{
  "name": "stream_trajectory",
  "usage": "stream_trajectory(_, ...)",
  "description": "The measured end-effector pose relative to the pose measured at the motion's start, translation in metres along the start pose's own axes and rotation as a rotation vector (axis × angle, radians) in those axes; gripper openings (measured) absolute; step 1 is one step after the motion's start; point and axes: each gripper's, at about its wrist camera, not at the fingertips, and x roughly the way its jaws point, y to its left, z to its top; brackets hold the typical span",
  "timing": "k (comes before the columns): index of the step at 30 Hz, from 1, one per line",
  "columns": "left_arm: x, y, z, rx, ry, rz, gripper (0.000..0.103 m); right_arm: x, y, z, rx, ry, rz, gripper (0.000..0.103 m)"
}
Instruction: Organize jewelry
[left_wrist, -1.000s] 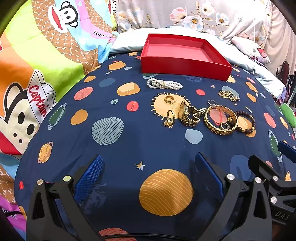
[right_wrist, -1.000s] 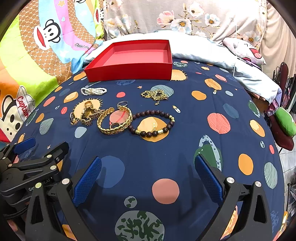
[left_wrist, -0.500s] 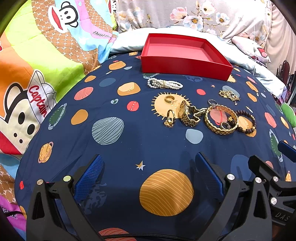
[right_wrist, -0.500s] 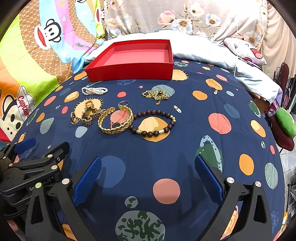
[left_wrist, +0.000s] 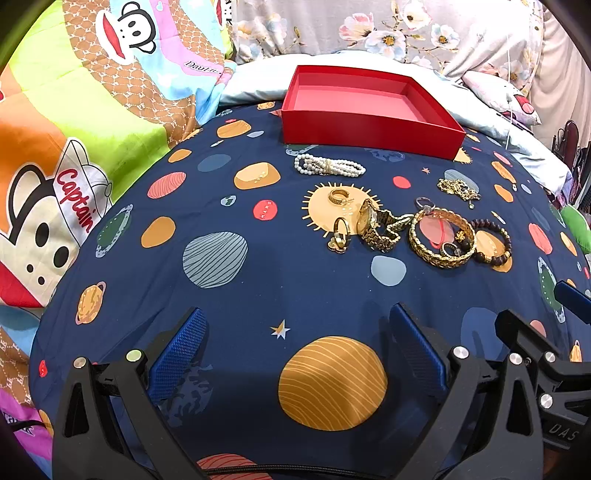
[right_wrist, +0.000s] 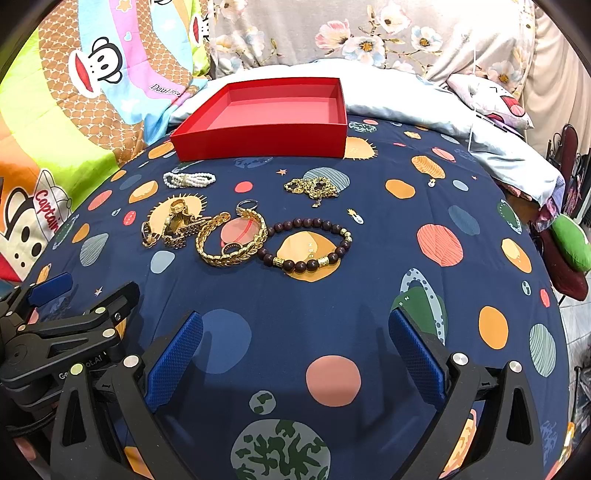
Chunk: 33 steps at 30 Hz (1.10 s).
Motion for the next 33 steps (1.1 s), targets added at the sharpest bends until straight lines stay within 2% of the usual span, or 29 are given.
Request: stream_trajectory(33,0.0013,0.0010,-0.0012,-0.005,0.004,-0.008,0.097,0.0018,-0.0004,0.0002,0.000,0.004,0.001,0.098)
